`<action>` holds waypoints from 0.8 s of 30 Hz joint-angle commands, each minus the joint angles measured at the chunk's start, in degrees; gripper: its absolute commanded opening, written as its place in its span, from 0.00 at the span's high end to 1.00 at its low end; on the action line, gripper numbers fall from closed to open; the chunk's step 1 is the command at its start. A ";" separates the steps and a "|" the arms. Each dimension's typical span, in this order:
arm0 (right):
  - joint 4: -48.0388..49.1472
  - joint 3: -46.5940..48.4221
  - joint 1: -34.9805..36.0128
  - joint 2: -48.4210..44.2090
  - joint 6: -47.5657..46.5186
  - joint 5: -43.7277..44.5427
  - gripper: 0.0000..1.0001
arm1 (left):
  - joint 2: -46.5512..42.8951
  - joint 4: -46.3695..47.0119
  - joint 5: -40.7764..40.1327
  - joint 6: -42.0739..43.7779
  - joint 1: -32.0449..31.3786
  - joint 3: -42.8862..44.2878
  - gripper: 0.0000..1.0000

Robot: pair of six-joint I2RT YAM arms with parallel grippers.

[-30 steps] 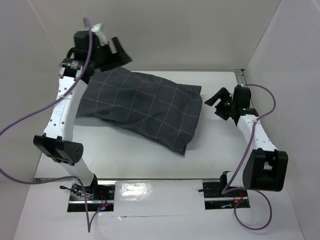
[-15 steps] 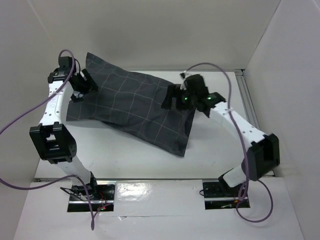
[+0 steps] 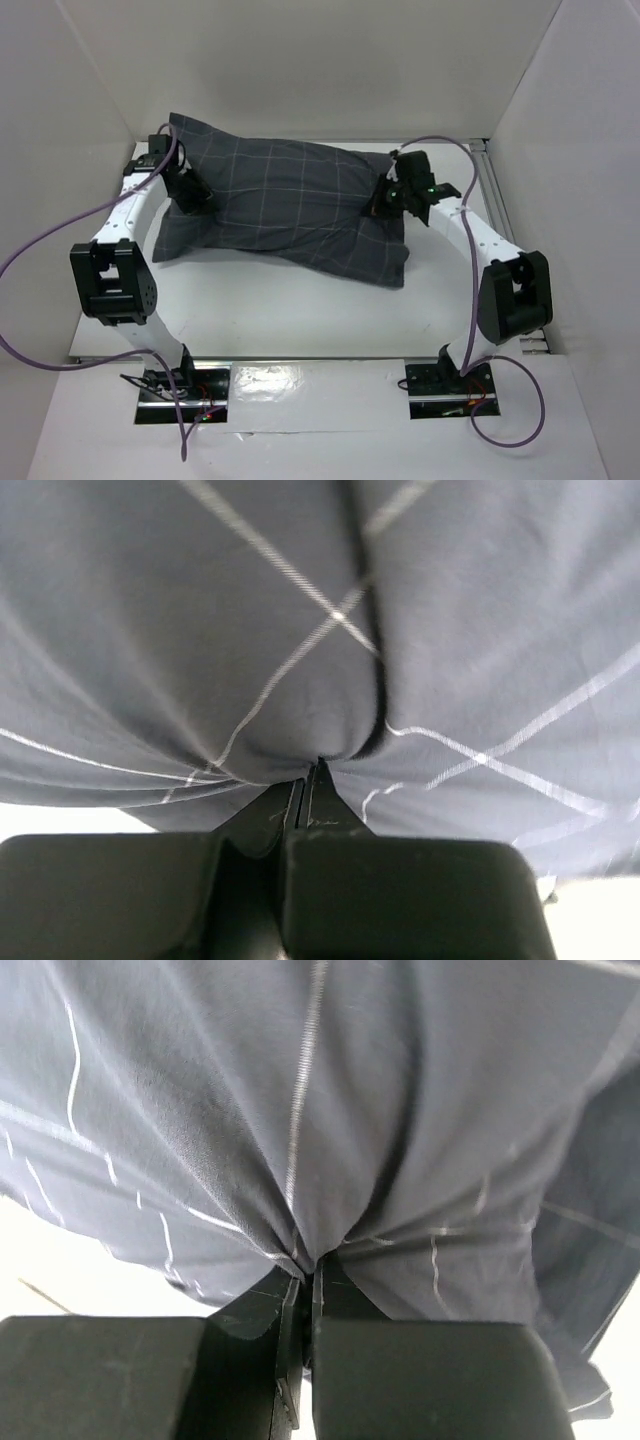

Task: Put the pillow into the pillowcase

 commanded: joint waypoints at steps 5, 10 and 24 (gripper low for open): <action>-8.00 6.31 -9.12 -2.33 -6.65 14.56 1.00 | -9.59 -1.13 -1.68 1.65 -2.74 -6.40 1.00; -8.70 6.30 -10.96 -1.71 -7.18 15.09 1.00 | -11.87 -3.31 -2.37 1.65 -4.07 -4.66 1.00; -26.19 27.48 -10.97 -7.06 -8.41 44.87 0.00 | -29.53 -1.92 -5.89 9.21 -7.31 8.89 0.07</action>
